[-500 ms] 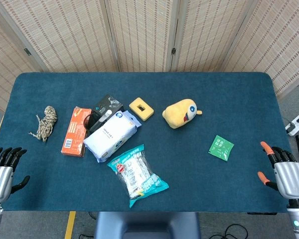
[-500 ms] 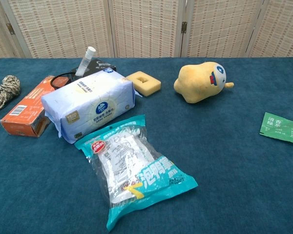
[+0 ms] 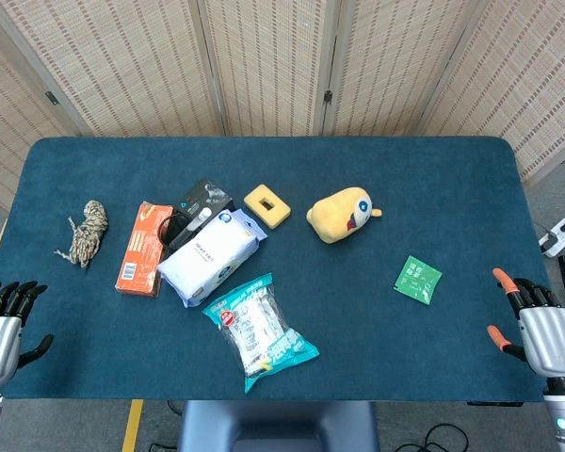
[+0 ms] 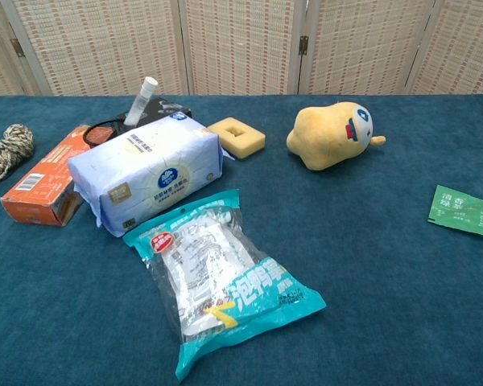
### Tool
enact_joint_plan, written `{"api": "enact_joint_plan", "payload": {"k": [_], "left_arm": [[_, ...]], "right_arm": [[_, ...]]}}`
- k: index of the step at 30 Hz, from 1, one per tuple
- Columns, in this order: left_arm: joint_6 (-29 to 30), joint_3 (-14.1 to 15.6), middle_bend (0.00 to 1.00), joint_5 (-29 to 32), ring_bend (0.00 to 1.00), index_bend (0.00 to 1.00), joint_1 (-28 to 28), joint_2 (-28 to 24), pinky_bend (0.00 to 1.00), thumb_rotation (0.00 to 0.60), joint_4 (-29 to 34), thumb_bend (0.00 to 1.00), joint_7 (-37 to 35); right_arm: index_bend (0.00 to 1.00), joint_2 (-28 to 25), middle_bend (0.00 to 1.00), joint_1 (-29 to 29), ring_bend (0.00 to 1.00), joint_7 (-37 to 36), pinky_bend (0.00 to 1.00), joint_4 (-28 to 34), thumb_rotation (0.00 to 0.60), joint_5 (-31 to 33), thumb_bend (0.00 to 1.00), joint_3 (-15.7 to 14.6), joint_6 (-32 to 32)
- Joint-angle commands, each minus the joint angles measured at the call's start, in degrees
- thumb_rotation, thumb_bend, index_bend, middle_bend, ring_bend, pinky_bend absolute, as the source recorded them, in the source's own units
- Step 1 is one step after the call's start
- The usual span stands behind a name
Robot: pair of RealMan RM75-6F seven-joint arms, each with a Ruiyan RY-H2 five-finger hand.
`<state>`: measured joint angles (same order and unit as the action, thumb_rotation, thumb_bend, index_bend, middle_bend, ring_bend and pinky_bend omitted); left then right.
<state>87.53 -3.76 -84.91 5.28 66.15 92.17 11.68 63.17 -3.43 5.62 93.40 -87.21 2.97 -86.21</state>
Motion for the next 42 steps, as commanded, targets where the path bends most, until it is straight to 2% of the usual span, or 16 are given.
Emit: {"api": "enact_joint_plan", "payload": {"k": [1, 10, 13, 23, 32, 42], "left_arm": [[-0.2, -0.1, 0.21, 0.1, 0.15, 0.24, 0.1, -0.1, 0.11, 0.6, 0.2, 0.26, 0.1], [-1.5, -0.7, 0.22, 0.1, 0.16, 0.25, 1.2, -0.7, 0.11, 0.6, 1.2, 0.26, -2.0], [-2.4, -1.5, 0.23, -0.8, 0.18, 0.28, 2.7, -0.6, 0.11, 0.6, 0.4, 0.31, -4.7], [-15.1, -5.2, 0.28, 1.8, 0.23, 0.36, 11.6, -1.8, 0.13, 0.6, 0.3, 0.34, -19.6], [-26.8, -10.8, 0.31, 9.1, 0.26, 0.39, 20.7, 1.8, 0.14, 0.6, -1.9, 0.34, -30.4], [-37.8, -15.4, 0.25, 21.1, 0.2, 0.36, 29.7, 8.8, 0.14, 0.6, -9.6, 0.31, -29.9]], "right_arm": [[0.11, 0.0, 0.27, 0.1, 0.17, -0.1, 0.23, -0.1, 0.6, 0.0, 0.18, 0.0, -0.1], [0.11, -0.4, 0.27, 0.4, 0.17, -0.7, 0.23, -0.3, 0.6, 0.2, 0.18, 0.5, -1.0], [0.11, -0.8, 0.27, 0.3, 0.17, -0.9, 0.23, -0.2, 0.6, 0.2, 0.18, 0.6, -0.8], [0.11, -1.6, 0.27, -0.2, 0.17, -1.4, 0.23, 0.0, 0.6, 0.1, 0.18, 1.2, -0.6], [0.11, -1.8, 0.27, -0.5, 0.17, -1.8, 0.23, -0.1, 0.6, -0.2, 0.18, 1.2, -0.5], [0.11, -2.9, 0.27, 0.2, 0.17, -1.7, 0.23, 0.6, 0.6, -0.4, 0.18, 1.3, -1.8]]}}
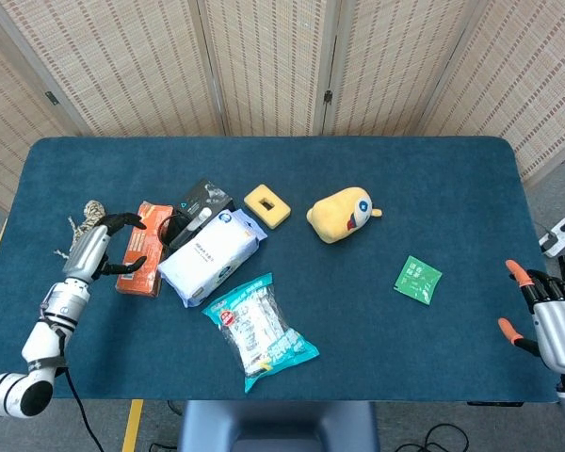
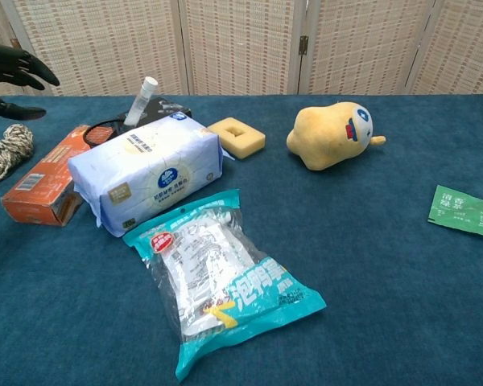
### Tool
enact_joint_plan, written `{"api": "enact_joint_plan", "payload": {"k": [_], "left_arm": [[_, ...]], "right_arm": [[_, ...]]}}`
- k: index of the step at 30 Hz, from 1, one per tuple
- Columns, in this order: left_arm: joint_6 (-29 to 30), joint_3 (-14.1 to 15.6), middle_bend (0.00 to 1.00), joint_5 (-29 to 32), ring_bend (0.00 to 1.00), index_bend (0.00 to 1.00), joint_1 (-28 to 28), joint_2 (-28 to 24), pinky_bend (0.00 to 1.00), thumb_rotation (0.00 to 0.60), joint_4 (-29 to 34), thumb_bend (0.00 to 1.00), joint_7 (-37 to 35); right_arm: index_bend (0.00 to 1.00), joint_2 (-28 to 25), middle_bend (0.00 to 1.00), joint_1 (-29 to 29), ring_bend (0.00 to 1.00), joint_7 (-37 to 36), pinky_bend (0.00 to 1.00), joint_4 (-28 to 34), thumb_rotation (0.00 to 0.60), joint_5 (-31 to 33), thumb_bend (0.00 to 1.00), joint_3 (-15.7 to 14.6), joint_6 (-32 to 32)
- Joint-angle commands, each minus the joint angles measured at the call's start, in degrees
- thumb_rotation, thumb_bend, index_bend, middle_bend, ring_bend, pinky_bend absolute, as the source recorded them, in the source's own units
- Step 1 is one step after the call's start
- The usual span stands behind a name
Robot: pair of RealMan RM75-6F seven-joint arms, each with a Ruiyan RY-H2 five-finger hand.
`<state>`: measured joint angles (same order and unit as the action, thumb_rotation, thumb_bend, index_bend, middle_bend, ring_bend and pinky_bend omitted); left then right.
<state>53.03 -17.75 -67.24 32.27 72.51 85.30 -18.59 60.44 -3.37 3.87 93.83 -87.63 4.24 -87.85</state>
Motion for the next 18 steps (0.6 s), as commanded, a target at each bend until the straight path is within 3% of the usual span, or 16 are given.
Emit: {"api": "enact_joint_plan", "payload": {"k": [1, 18], "left_arm": [[-4.5, -1.6, 0.24, 4.7, 0.2, 0.36, 3.6, 3.4, 0.14, 0.6, -3.7, 0.3, 0.4], [-14.2, -4.7, 0.25, 17.8, 0.19, 0.38, 13.3, 13.4, 0.14, 0.6, -16.5, 0.29, 3.0]], "right_arm": [[0.11, -0.3, 0.27, 0.2, 0.17, 0.2, 0.23, 0.3, 0.6, 0.1, 0.18, 0.1, -0.2], [0.12, -0.7, 0.27, 0.2, 0.17, 1.2, 0.23, 1.2, 0.6, 1.1, 0.18, 0.1, 0.5]]}}
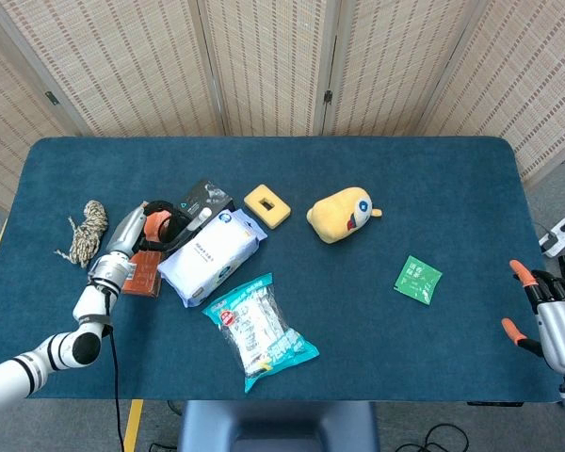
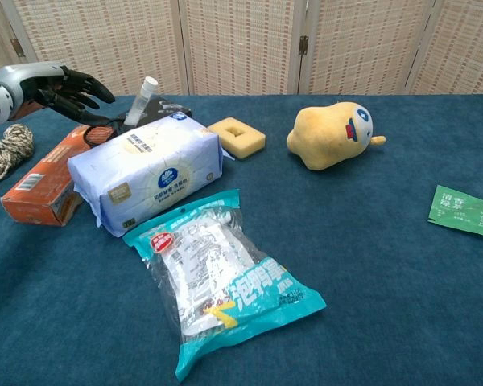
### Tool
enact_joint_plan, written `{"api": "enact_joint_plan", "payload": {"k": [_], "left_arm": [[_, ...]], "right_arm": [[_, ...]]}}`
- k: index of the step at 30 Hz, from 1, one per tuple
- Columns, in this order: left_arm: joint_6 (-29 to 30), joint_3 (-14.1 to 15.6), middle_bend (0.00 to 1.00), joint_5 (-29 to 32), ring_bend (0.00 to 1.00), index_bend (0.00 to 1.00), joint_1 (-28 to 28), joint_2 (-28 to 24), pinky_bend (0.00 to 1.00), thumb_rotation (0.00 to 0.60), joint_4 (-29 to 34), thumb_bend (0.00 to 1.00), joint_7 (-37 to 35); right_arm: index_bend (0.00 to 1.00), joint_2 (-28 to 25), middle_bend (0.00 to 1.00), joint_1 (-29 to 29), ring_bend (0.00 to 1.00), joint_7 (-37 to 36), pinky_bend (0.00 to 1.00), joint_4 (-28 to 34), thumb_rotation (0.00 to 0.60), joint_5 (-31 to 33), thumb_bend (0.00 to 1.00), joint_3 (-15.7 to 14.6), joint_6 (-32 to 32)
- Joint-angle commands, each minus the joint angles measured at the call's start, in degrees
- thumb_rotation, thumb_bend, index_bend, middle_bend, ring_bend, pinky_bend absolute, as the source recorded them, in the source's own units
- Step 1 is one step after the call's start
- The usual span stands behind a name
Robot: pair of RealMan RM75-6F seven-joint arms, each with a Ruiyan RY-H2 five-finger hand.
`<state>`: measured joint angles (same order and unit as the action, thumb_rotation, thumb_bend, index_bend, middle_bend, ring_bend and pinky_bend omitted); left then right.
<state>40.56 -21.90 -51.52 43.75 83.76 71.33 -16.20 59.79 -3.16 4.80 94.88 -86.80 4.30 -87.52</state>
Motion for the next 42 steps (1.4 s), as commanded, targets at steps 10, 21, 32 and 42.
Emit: {"api": "enact_joint_plan", "payload": {"k": [10, 21, 32, 42], "left_arm": [[-1.8, -1.4, 0.27, 5.1, 0.19, 0.45, 4.3, 6.9, 0.14, 0.6, -7.7, 0.29, 1.5], [-1.4, -2.4, 0.28, 6.0, 0.2, 0.49, 4.5, 7.4, 0.14, 0.6, -7.8, 0.29, 1.8], [-2.5, -3.0, 0.28, 7.4, 0.2, 0.52, 4.9, 7.1, 0.14, 0.6, -6.9, 0.32, 1.9], [-2.7, -2.9, 0.29, 8.1, 0.2, 0.53, 5.0, 6.8, 0.14, 0.6, -6.5, 0.36, 2.4]], "right_arm": [[0.12, -0.1, 0.27, -0.3, 0.17, 0.7, 0.23, 0.5, 0.6, 0.9, 0.18, 0.2, 0.8], [0.13, 0.1, 0.27, -0.3, 0.17, 0.3, 0.23, 0.2, 0.6, 0.9, 0.18, 0.3, 0.8], [0.13, 0.2, 0.27, 0.0, 0.17, -0.1, 0.23, -0.3, 0.6, 1.0, 0.18, 0.2, 0.6], [0.13, 0.3, 0.27, 0.1, 0.17, -0.4, 0.23, -0.6, 0.6, 1.0, 0.18, 0.2, 0.5]]}}
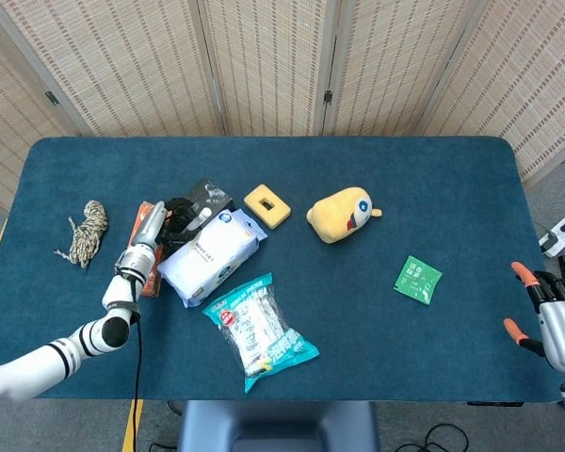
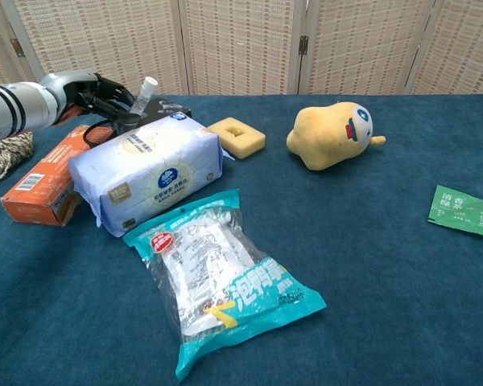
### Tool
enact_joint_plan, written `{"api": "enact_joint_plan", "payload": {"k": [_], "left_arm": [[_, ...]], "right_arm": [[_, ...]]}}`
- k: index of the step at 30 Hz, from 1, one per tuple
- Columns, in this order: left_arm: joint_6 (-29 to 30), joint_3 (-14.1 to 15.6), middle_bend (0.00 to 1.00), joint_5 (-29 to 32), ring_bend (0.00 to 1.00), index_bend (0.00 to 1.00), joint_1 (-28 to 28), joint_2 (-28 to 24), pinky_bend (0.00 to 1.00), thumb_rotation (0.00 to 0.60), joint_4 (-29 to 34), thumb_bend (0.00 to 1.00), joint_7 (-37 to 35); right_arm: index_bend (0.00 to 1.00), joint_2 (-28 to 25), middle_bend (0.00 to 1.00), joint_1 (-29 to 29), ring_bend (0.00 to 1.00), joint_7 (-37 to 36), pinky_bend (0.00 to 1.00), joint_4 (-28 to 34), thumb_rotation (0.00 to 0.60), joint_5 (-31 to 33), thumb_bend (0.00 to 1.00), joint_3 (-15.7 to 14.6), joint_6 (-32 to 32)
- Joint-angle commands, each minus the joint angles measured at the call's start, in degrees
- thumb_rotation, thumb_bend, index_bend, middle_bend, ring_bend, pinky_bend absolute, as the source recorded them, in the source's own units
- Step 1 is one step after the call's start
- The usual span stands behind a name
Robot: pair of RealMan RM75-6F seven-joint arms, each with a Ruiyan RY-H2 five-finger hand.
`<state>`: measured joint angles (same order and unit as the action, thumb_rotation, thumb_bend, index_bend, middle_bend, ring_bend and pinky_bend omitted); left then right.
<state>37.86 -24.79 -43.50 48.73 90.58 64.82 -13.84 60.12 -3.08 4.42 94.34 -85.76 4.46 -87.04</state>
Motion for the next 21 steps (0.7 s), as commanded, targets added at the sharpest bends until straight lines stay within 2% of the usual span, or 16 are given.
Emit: {"api": "enact_joint_plan", "payload": {"k": [1, 15, 21], "left_arm": [[0.0, 0.0, 0.29, 0.1, 0.2, 0.53, 0.0, 0.0, 0.14, 0.6, 0.1, 0.37, 0.0], [-0.9, 0.4, 0.29, 0.8, 0.2, 0.53, 0.1, -0.7, 0.14, 0.6, 0.5, 0.39, 0.6], [-1.3, 0.4, 0.29, 0.8, 0.2, 0.53, 0.1, -1.1, 0.14, 0.6, 0.9, 0.45, 0.3]], "right_arm": [[0.13, 0.0, 0.27, 0.0, 0.17, -0.1, 0.23, 0.0, 0.6, 0.0, 0.18, 0.0, 0.0], [0.13, 0.1, 0.27, 0.1, 0.17, -0.2, 0.23, -0.1, 0.6, 0.0, 0.18, 0.0, 0.0], [0.13, 0.1, 0.27, 0.1, 0.17, -0.2, 0.23, -0.2, 0.6, 0.0, 0.18, 0.0, -0.1]]}}
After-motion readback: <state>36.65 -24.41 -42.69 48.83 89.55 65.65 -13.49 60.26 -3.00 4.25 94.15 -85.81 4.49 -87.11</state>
